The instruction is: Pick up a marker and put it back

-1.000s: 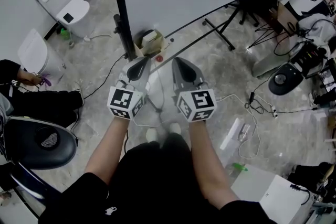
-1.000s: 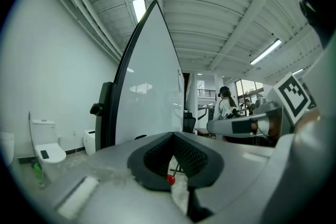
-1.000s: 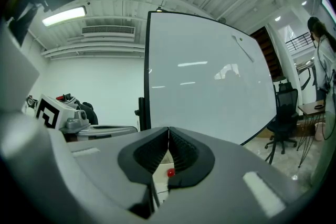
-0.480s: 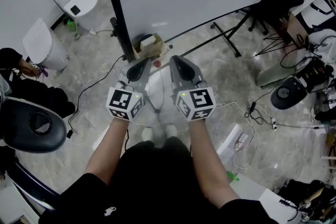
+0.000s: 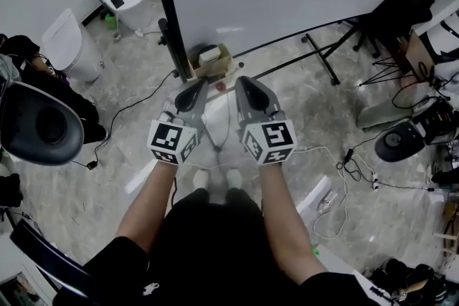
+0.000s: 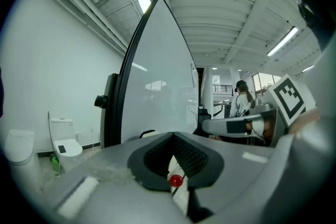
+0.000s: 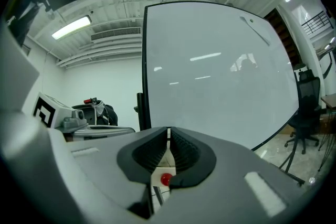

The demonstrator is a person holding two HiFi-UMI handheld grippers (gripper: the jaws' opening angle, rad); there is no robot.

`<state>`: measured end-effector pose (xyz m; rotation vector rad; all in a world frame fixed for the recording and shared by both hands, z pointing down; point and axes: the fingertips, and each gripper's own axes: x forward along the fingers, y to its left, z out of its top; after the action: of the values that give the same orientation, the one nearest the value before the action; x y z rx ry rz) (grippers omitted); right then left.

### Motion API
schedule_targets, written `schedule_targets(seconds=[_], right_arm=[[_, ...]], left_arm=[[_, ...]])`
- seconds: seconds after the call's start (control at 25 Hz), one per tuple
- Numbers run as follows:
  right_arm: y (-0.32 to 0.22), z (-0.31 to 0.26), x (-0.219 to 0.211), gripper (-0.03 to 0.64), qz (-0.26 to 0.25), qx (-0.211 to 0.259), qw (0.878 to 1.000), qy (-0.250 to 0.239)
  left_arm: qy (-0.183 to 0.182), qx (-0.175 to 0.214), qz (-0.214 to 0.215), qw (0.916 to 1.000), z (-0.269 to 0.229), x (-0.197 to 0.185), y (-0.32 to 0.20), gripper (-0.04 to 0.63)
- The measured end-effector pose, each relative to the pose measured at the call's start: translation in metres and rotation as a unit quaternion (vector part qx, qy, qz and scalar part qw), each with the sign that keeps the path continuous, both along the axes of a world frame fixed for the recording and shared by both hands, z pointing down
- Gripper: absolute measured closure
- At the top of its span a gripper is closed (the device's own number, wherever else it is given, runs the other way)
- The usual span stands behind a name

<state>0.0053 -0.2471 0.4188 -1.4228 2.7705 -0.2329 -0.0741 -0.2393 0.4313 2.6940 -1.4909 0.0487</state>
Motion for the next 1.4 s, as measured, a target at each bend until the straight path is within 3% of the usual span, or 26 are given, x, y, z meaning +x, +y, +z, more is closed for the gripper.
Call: schedule_targets(seconds=[0.16,0.36,0.76,1.24,1.4], right_arm=[[-0.004,0.002,-0.004,0.589,-0.009,0.001,1.0,0.007],[-0.017,0.008,-0.005,0.515,-0.008,0.002,1.0,0.026],[-0.046,0.035,0.002,0.46,-0.003,-0.024,0.999,0.046],[-0.068,0.066,-0.009,0.457,-0.024,-0.056,0.997,0.044],[-0.07,0.07,-0.011,0.522,-0.024,-0.063,0.997,0.044]], left_arm=[[0.0,0.001,-0.013,0.9999,-0.001,-0.002,-0.001,0.591],[-0.004,0.0,-0.028,0.9996,0.004,-0.007,-0.007,0.591],[-0.004,-0.015,-0.045,0.9988,0.015,-0.007,-0.023,0.591],[-0.005,-0.028,-0.075,0.9968,0.028,-0.02,-0.036,0.591],[-0.007,-0.03,-0.075,0.9967,0.03,-0.019,-0.036,0.591]])
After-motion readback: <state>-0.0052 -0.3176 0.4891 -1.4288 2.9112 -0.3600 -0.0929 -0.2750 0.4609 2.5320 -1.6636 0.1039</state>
